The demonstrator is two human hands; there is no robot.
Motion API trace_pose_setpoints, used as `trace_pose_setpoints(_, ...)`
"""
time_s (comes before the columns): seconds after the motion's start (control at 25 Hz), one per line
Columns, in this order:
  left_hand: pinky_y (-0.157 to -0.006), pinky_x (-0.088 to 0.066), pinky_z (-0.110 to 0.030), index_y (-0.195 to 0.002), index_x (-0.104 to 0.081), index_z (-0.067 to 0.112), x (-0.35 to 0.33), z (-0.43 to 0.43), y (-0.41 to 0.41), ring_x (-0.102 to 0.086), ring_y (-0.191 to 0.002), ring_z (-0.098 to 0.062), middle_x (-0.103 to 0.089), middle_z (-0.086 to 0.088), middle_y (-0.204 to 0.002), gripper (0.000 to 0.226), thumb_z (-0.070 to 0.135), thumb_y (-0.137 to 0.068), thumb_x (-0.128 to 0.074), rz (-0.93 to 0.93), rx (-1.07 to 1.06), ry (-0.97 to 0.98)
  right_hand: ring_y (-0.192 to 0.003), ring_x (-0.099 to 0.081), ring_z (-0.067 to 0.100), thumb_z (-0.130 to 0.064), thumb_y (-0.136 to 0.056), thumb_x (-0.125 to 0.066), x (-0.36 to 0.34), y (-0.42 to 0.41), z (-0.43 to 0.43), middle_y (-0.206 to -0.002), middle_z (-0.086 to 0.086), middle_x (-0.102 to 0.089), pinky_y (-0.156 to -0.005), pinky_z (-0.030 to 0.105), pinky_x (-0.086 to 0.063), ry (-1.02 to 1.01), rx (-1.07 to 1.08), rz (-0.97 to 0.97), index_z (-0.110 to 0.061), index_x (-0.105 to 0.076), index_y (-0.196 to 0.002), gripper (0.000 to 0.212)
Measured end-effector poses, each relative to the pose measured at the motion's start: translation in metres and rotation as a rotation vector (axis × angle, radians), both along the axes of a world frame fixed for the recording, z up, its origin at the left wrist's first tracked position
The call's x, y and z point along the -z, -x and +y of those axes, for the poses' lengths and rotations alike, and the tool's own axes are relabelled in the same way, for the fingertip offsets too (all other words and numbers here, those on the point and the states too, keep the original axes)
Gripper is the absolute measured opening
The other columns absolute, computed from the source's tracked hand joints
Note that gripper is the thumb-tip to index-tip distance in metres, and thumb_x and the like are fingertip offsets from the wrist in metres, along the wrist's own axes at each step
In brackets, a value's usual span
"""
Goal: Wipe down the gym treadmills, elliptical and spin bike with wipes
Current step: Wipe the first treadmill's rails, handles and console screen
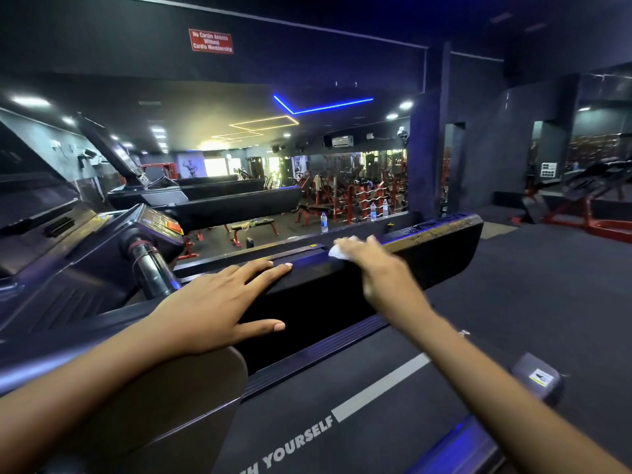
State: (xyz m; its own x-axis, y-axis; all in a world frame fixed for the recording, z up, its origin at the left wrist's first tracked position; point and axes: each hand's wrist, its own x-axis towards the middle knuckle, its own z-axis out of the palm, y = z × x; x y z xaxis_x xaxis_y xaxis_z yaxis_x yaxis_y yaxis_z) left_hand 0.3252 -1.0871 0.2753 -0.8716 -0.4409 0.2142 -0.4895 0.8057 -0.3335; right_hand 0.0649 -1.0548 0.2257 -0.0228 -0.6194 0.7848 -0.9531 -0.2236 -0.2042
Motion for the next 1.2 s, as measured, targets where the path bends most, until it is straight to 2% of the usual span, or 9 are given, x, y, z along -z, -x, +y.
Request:
trace_pose_setpoints(0.12, -0.106, -0.033, -0.024, -0.133, 0.030, 0.047, -0.003, 0.001, 0.002, -0.027, -0.140, -0.008, -0.007, 0.013, -0.157, 0.084, 0.084, -0.061, 0.008, 0.004, -0.021, -0.050, -0.130, -0.041, 0.021, 0.014, -0.077, -0.037, 0.026, -0.015, 0.000, -0.134, 0.009, -0.052, -0.116, 0.029, -0.016, 0.155, -0.057, 0.095, -0.004, -0.050, -0.132, 0.060)
trace_pose_setpoints(0.32, -0.110, -0.032, -0.027, -0.140, 0.023, 0.046, -0.009, -0.006, 0.036, -0.025, -0.140, -0.011, -0.009, 0.009, -0.157, 0.086, 0.083, -0.064, 0.006, -0.015, -0.014, -0.017, -0.134, -0.038, 0.021, 0.016, -0.081, -0.034, 0.037, 0.043, -0.007, -0.137, 0.009, -0.049, -0.113, 0.039, -0.027, 0.231, 0.085, -0.014, -0.005, -0.049, -0.133, 0.059)
trace_pose_setpoints(0.44, -0.110, -0.030, -0.030, -0.146, 0.014, 0.044, -0.016, -0.015, 0.075, -0.024, -0.141, -0.013, -0.010, 0.007, -0.157, 0.086, 0.083, -0.072, -0.003, -0.038, -0.026, -0.026, -0.132, -0.041, 0.025, 0.016, -0.078, -0.034, 0.037, 0.086, -0.012, -0.137, 0.010, -0.049, -0.116, 0.027, -0.018, 0.198, 0.207, -0.076, -0.004, -0.050, -0.132, 0.060)
trace_pose_setpoints(0.56, -0.110, -0.029, -0.030, -0.147, 0.011, 0.045, -0.016, -0.021, 0.099, -0.024, -0.141, -0.013, -0.012, 0.008, -0.157, 0.081, 0.076, -0.077, -0.016, -0.046, -0.021, -0.100, -0.131, -0.042, 0.025, 0.023, -0.078, -0.039, 0.026, 0.113, -0.011, -0.134, 0.011, -0.052, -0.114, 0.016, -0.009, 0.194, 0.269, -0.230, -0.005, -0.054, -0.129, 0.060)
trace_pose_setpoints(0.64, -0.111, -0.030, -0.030, -0.145, 0.013, 0.048, -0.011, -0.022, 0.102, -0.026, -0.140, -0.012, -0.013, 0.010, -0.156, 0.081, 0.080, -0.075, -0.014, -0.049, -0.006, -0.145, -0.132, -0.038, 0.016, 0.023, -0.076, -0.040, 0.022, 0.092, -0.015, -0.132, 0.010, -0.054, -0.113, 0.020, -0.016, 0.221, 0.185, -0.199, -0.005, -0.055, -0.127, 0.060)
trace_pose_setpoints(0.72, -0.109, -0.032, -0.029, -0.141, 0.019, 0.052, -0.008, -0.024, 0.102, -0.027, -0.139, -0.010, -0.012, 0.012, -0.156, 0.083, 0.085, -0.069, -0.006, -0.046, 0.005, -0.137, -0.130, -0.041, 0.018, 0.019, -0.074, -0.039, 0.025, 0.056, -0.015, -0.131, 0.009, -0.054, -0.113, 0.029, -0.024, 0.229, 0.026, -0.005, -0.005, -0.055, -0.127, 0.060)
trace_pose_setpoints(0.84, -0.106, -0.037, -0.030, -0.134, 0.026, 0.056, -0.007, -0.022, 0.101, -0.027, -0.138, -0.007, -0.009, 0.015, -0.155, 0.081, 0.086, -0.065, -0.002, -0.022, 0.010, -0.130, -0.127, -0.044, 0.020, 0.011, -0.075, -0.032, 0.024, 0.067, -0.016, -0.129, 0.009, -0.057, -0.114, 0.033, -0.022, 0.220, -0.064, 0.118, -0.005, -0.055, -0.127, 0.059)
trace_pose_setpoints(1.08, -0.103, -0.041, -0.033, -0.127, 0.033, 0.060, -0.004, -0.024, 0.101, -0.031, -0.136, -0.008, -0.012, 0.015, -0.153, 0.074, 0.087, -0.067, -0.002, 0.007, 0.026, -0.133, -0.130, -0.040, 0.016, 0.023, -0.072, -0.041, 0.023, 0.152, -0.010, -0.133, 0.006, -0.054, -0.115, 0.026, -0.017, 0.119, 0.098, 0.023, -0.010, -0.054, -0.129, 0.067)
trace_pose_setpoints(1.2, -0.104, -0.040, -0.033, -0.126, 0.034, 0.060, -0.004, -0.024, 0.102, -0.030, -0.137, -0.008, -0.012, 0.015, -0.154, 0.074, 0.087, -0.067, -0.003, 0.014, 0.015, -0.137, -0.131, -0.042, 0.027, 0.023, -0.077, -0.042, 0.013, 0.173, -0.013, -0.135, 0.007, -0.053, -0.114, 0.036, -0.025, 0.098, 0.196, -0.140, -0.011, -0.055, -0.129, 0.063)
